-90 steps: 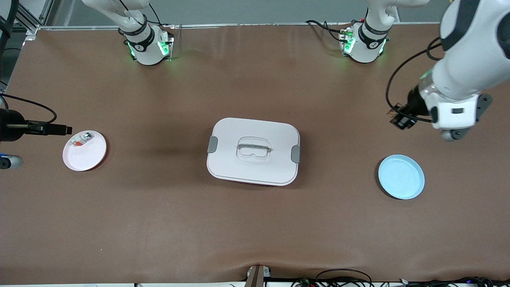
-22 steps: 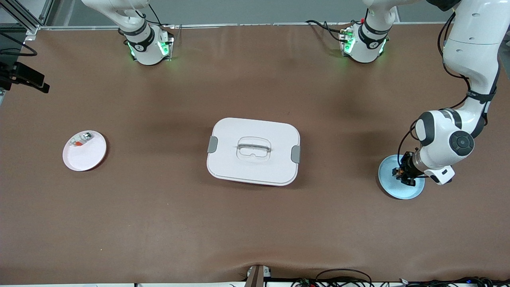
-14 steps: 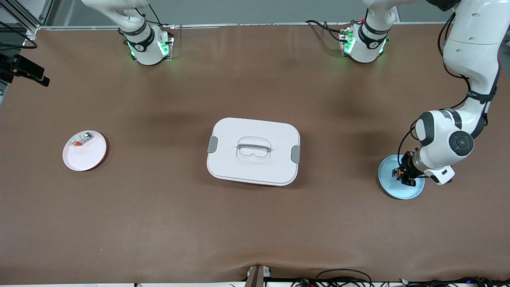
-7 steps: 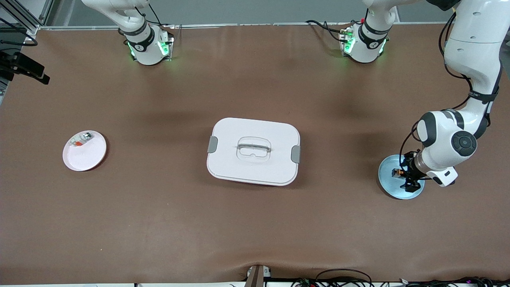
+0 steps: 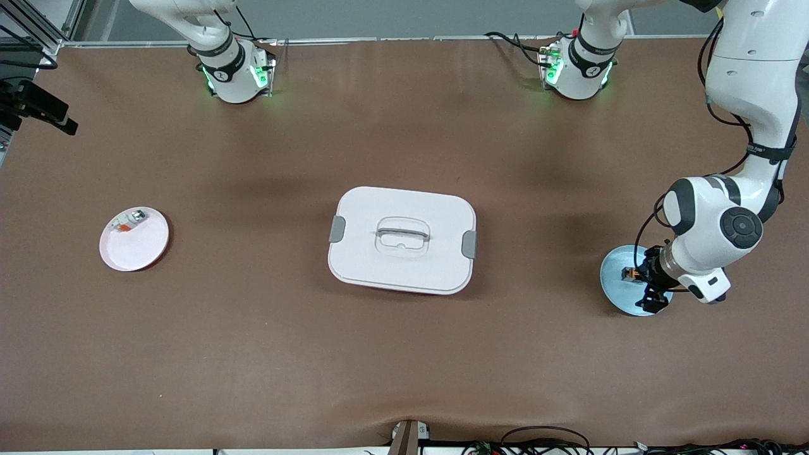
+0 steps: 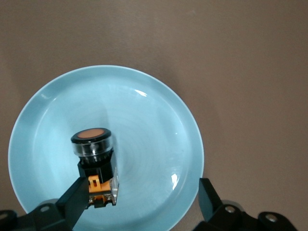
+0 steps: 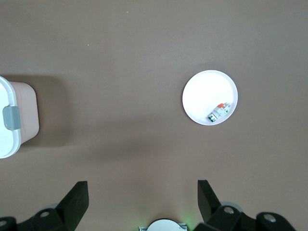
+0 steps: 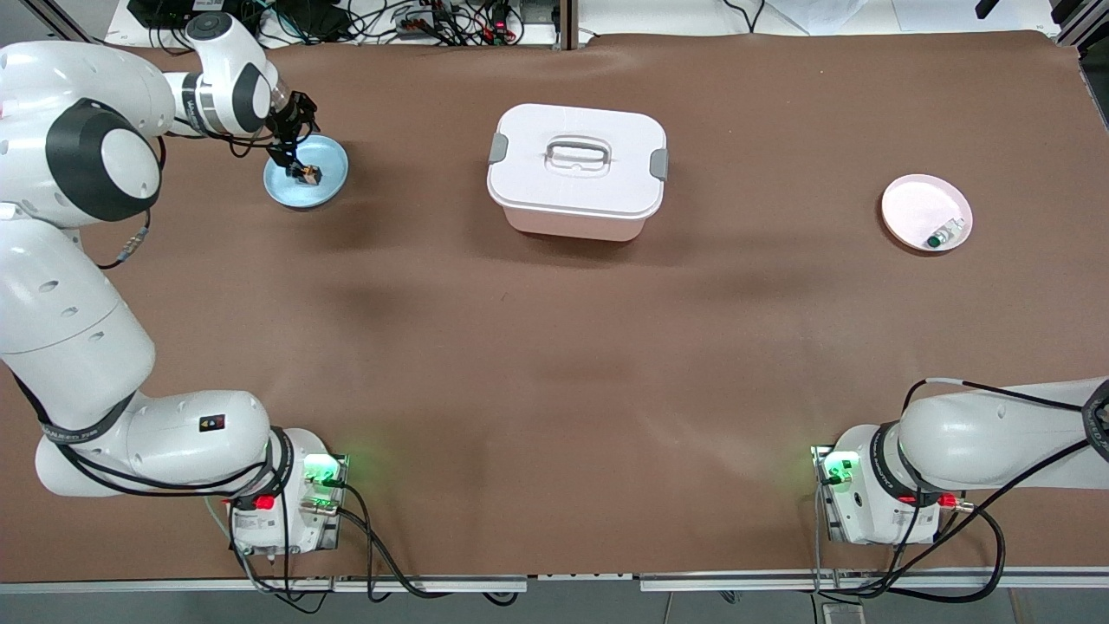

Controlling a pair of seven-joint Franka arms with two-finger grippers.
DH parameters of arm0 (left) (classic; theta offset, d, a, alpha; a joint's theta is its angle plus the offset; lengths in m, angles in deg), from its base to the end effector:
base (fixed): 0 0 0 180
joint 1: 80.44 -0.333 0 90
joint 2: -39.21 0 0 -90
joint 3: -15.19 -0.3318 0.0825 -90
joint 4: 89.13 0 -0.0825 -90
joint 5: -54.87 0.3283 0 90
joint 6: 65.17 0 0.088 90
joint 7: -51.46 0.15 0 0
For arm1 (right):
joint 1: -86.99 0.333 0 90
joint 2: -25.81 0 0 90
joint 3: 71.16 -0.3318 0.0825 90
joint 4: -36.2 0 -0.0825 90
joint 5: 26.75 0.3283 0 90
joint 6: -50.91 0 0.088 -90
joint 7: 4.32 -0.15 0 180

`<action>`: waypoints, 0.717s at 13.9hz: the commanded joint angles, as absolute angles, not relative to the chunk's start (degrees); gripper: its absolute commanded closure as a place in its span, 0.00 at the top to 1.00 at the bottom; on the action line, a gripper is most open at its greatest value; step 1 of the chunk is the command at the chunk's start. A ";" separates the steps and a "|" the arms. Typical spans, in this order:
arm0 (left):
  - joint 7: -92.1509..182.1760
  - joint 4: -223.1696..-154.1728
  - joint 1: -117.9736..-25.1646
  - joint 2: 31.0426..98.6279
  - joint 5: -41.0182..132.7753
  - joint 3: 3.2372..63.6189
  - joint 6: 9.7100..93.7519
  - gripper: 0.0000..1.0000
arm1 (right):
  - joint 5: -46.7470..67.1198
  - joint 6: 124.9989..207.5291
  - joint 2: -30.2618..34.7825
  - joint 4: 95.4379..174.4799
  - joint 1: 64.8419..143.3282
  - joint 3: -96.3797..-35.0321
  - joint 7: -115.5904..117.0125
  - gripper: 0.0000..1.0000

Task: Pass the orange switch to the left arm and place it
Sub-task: 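Set the switch on the blue plate and open the left gripper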

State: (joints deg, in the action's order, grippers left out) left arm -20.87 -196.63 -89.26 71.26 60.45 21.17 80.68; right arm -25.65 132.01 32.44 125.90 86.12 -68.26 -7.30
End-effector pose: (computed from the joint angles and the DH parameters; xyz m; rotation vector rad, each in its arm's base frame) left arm 0.6249 0.0367 0.2364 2.4921 1.8045 0.1489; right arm 0.4416 -0.0276 0.6407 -3.1109 0.1787 0.0535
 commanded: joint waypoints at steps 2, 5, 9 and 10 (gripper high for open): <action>-8.96 -197.06 -89.50 69.89 61.55 21.69 79.32 1.00 | -24.73 133.96 34.69 128.14 86.11 -68.34 -7.31 1.00; 2.65 -197.06 -89.58 69.97 61.55 21.78 79.32 1.00 | -24.73 134.23 34.43 127.70 86.11 -68.52 -7.22 1.00; 10.92 -196.98 -89.50 69.98 61.64 21.78 79.67 1.00 | -24.90 133.53 34.43 127.52 86.11 -68.61 -7.05 1.00; 13.90 -196.98 -89.32 69.98 61.64 21.78 79.76 1.00 | -24.99 133.44 34.43 127.61 86.02 -68.61 -7.05 1.00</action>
